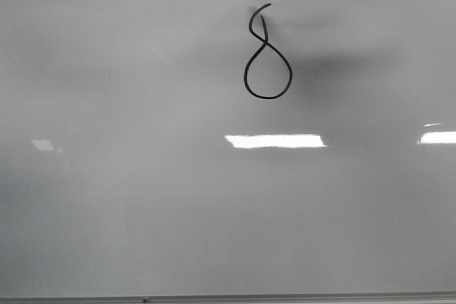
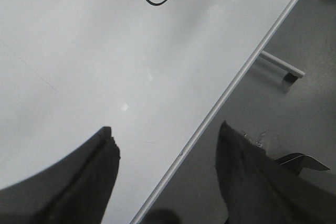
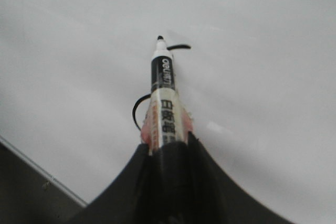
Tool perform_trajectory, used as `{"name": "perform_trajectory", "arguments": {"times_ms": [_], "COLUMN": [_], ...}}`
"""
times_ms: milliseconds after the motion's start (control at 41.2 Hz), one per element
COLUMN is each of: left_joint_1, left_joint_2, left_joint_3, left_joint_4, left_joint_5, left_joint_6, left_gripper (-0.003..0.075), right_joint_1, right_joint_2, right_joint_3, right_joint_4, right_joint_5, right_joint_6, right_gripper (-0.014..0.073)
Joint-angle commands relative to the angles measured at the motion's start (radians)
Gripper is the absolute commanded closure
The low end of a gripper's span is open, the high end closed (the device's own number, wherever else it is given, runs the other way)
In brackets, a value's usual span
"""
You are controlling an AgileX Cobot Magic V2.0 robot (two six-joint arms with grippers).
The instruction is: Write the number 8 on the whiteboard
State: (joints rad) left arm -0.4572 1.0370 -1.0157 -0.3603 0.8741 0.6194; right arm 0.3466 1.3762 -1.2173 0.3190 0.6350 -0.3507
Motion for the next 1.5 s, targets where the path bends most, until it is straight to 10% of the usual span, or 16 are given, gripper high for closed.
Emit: {"name": "perform_trajectory", "arguments": {"times_ms": [0, 509, 1164, 1479], "left_joint_1": [0.002, -0.187, -0.398, -0.398], "left_joint_2": [-0.019, 0.044, 0.323, 0.34], "left_joint_3": [-0.025, -0.04, -0.113, -0.113], "left_joint_4": [-0.035, -0.17, -0.176, -0.203], "left_joint_5": [-0.038, -0.008, -0.198, -0.207], "left_joint_6": [0.027, 0.244, 0.344, 0.388], "left_gripper": [0.0312, 0.0205, 0.0211, 0.06], "right_joint_1": [0.021, 0.255, 0.298, 0.298], "right_joint_2": [-0.093, -0.335, -0.336, -0.336], "right_joint_3": [0.018, 0.205, 0.205, 0.205], "right_joint_4": [0.013, 0.032, 0.043, 0.043], "right_joint_5": [-0.011, 0.235, 0.244, 0.244], "right_joint_6": [-0.041, -0.363, -0.373, -0.372], "right_gripper": [0.0654, 0.0654, 0.0654, 0.0644]}}
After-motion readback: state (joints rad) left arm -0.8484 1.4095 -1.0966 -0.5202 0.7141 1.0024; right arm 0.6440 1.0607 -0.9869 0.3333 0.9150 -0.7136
